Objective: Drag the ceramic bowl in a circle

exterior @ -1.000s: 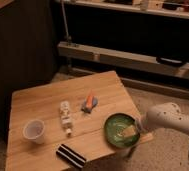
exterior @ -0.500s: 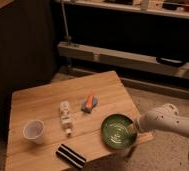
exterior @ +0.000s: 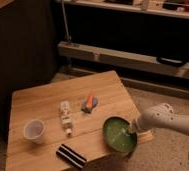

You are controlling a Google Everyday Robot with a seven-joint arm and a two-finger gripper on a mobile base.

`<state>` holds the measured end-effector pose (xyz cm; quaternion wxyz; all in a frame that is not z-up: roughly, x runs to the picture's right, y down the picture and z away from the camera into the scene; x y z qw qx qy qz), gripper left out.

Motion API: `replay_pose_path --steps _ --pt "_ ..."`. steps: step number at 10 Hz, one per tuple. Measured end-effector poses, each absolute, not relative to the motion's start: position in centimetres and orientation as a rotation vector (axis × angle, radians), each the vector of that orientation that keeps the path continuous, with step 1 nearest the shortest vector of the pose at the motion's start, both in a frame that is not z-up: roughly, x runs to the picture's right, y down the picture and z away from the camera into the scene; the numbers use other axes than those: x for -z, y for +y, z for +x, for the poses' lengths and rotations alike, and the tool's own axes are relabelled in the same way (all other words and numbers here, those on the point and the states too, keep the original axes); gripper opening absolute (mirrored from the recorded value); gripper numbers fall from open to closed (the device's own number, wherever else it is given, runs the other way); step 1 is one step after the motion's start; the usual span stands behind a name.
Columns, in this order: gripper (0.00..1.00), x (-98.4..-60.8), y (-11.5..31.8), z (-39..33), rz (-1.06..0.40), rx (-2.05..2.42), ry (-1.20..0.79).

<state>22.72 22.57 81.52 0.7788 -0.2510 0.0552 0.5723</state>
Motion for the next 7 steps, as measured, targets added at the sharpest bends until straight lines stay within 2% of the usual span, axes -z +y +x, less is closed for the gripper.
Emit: replay_pose_path --steps 3,5,7 --pt "0.0 -78.8 21.2 24.2 -0.502 -1.253 0.092" --pt "0.0 -76.6 19.7 22.9 -0.453 -1.216 0.096" --pt "0.0 -76.4 18.9 20.6 -0.43 -1.166 0.111"
